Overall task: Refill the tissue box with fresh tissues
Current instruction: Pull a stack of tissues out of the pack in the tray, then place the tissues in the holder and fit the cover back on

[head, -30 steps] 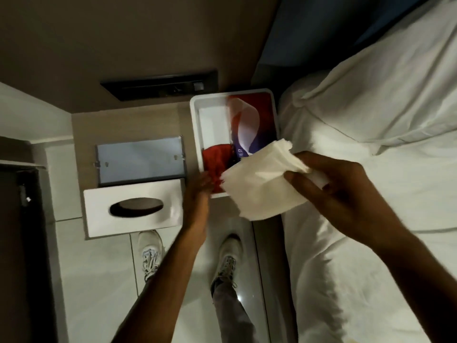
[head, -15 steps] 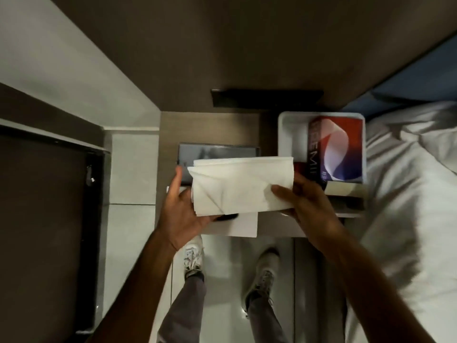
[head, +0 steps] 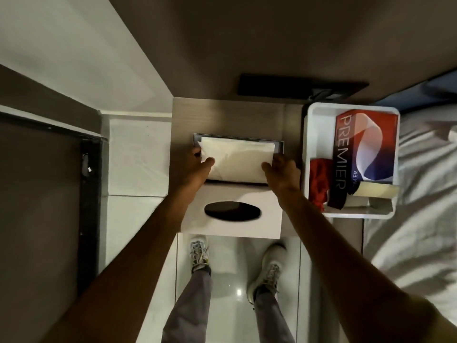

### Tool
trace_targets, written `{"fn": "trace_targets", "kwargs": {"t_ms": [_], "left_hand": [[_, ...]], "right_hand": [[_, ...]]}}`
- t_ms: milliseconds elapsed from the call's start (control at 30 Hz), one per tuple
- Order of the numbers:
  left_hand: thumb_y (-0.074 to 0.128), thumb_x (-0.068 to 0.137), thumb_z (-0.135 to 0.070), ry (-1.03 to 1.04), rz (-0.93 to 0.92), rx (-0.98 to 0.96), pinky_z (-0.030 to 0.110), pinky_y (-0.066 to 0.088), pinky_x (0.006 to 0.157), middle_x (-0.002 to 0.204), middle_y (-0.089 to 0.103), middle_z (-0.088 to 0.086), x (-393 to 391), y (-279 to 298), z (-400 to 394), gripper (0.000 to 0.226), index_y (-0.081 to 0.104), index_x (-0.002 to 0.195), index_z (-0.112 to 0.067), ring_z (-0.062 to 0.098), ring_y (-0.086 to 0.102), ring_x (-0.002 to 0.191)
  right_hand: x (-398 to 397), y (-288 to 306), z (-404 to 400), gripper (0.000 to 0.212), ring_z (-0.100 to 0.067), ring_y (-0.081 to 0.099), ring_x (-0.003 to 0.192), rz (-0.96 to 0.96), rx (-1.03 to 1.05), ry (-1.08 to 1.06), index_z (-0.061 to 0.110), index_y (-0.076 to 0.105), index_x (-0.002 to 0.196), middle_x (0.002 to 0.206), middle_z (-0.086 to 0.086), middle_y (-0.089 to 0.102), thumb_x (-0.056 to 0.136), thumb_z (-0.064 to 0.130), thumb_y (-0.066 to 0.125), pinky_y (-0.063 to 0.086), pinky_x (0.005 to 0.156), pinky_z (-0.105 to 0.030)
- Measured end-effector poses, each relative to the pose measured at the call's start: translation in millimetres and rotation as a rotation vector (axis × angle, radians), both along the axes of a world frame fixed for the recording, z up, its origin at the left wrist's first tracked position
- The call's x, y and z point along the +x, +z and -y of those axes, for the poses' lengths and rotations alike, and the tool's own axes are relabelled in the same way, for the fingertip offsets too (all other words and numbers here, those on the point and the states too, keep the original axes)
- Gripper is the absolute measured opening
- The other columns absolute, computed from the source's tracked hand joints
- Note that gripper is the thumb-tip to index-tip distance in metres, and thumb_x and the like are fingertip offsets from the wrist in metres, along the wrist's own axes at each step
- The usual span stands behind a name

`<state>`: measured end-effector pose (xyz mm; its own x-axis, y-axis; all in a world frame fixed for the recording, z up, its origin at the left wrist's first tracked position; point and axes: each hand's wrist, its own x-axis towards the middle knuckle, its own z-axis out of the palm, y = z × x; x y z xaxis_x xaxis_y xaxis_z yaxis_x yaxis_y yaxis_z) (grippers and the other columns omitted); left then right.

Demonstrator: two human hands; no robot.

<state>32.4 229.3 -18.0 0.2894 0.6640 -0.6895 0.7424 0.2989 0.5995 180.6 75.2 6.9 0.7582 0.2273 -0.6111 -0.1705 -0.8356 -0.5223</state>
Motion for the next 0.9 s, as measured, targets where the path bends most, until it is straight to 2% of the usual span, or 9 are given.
{"fn": "trace_targets", "kwargs": {"t_ms": [133, 200, 267, 367, 467, 567, 700, 800, 900], "left_hand": [[0.067, 0.087, -0.025, -0.045, 0.044, -0.013, 0.023, 0.045, 0.08, 0.087, 0.058, -0.025, -2.3, -3.1, 2.7, 0.025, 0.059, 0.109, -0.033, -0.004, 0.058, 0.084], [0.063, 0.089, -0.023, -0.101, 0.032, 0.027, 0.022, 0.044, 0.078, 0.093, 0.063, -0.023, -2.2, 2.9, 4.2, 0.029, 0.063, 0.118, -0.027, 0.004, 0.064, 0.093], [0.061, 0.091, -0.019, -0.132, 0.029, 0.07, 0.02, 0.044, 0.082, 0.109, 0.067, -0.011, -1.3, 12.7, 5.8, 0.034, 0.062, 0.126, -0.02, 0.013, 0.064, 0.105], [0.061, 0.094, -0.014, -0.112, 0.081, 0.26, 0.003, 0.043, 0.079, 0.123, 0.064, -0.003, -12.6, 34.4, 14.6, 0.041, 0.057, 0.136, -0.013, 0.01, 0.061, 0.106], [0.061, 0.095, -0.015, -0.089, 0.01, 0.453, 0.021, 0.047, 0.086, 0.124, 0.063, 0.007, -43.1, 49.9, 29.7, 0.038, 0.058, 0.132, -0.012, 0.017, 0.062, 0.109], [0.062, 0.094, -0.027, -0.126, -0.149, 0.322, 0.024, 0.038, 0.086, 0.12, 0.062, 0.011, -73.4, 46.1, 49.1, 0.038, 0.058, 0.128, -0.012, 0.025, 0.057, 0.113], [0.071, 0.089, -0.035, -0.093, -0.132, 0.089, 0.031, 0.048, 0.088, 0.117, 0.063, 0.006, -89.9, 38.3, 73.6, 0.046, 0.056, 0.126, -0.011, 0.025, 0.062, 0.11], [0.076, 0.086, -0.03, -0.044, -0.097, 0.119, 0.024, 0.045, 0.084, 0.107, 0.062, -0.003, -85.4, 37.5, 83.7, 0.039, 0.056, 0.116, -0.013, 0.023, 0.063, 0.109], [0.076, 0.086, -0.03, -0.043, -0.137, 0.058, 0.022, 0.043, 0.083, 0.117, 0.061, 0.007, -76.1, 39.8, 89.3, 0.058, 0.05, 0.131, -0.004, 0.028, 0.061, 0.115]], "right_hand": [[-2.2, -7.9, -6.9, 0.034, -0.034, 0.067, 0.107, 0.03, -0.066, -0.005, 0.008, 0.071, 0.119, 0.112, -0.014, 0.074, 0.088, 0.022, 0.066, 0.053, 0.091, -0.034], [-2.9, -7.3, -8.9, 0.033, -0.036, 0.066, 0.107, 0.052, -0.105, 0.033, 0.005, 0.07, 0.116, 0.111, -0.016, 0.074, 0.088, 0.023, 0.064, 0.052, 0.089, -0.033], [-2.1, -3.7, -10.3, 0.033, -0.036, 0.066, 0.108, 0.102, -0.13, 0.067, 0.004, 0.068, 0.116, 0.113, -0.016, 0.073, 0.09, 0.022, 0.063, 0.051, 0.088, -0.032], [-7.0, 11.5, -4.1, 0.036, -0.027, 0.064, 0.115, 0.198, -0.082, 0.102, 0.008, 0.062, 0.126, 0.126, -0.011, 0.067, 0.093, 0.021, 0.063, 0.051, 0.091, -0.03], [-28.8, 27.9, 23.6, 0.037, -0.025, 0.059, 0.118, 0.301, -0.035, 0.134, 0.011, 0.057, 0.13, 0.13, -0.01, 0.062, 0.096, 0.026, 0.062, 0.048, 0.086, -0.027], [-58.0, 32.7, 61.3, 0.051, -0.025, 0.057, 0.117, 0.209, -0.083, 0.066, 0.013, 0.052, 0.134, 0.13, -0.008, 0.058, 0.094, 0.043, 0.064, 0.05, 0.084, -0.032], [-87.0, 23.7, 86.9, 0.074, -0.027, 0.057, 0.119, 0.003, -0.163, 0.009, 0.016, 0.045, 0.139, 0.134, -0.008, 0.055, 0.084, 0.061, 0.068, 0.056, 0.093, -0.045], [-96.5, 16.2, 86.8, 0.081, -0.031, 0.054, 0.123, -0.06, -0.162, -0.038, 0.015, 0.038, 0.145, 0.137, -0.01, 0.052, 0.083, 0.055, 0.073, 0.054, 0.1, -0.05], [-97.3, 11.8, 84.2, 0.077, -0.032, 0.053, 0.125, -0.057, -0.173, -0.059, 0.016, 0.036, 0.144, 0.138, -0.011, 0.052, 0.085, 0.047, 0.075, 0.053, 0.1, -0.05]]}}
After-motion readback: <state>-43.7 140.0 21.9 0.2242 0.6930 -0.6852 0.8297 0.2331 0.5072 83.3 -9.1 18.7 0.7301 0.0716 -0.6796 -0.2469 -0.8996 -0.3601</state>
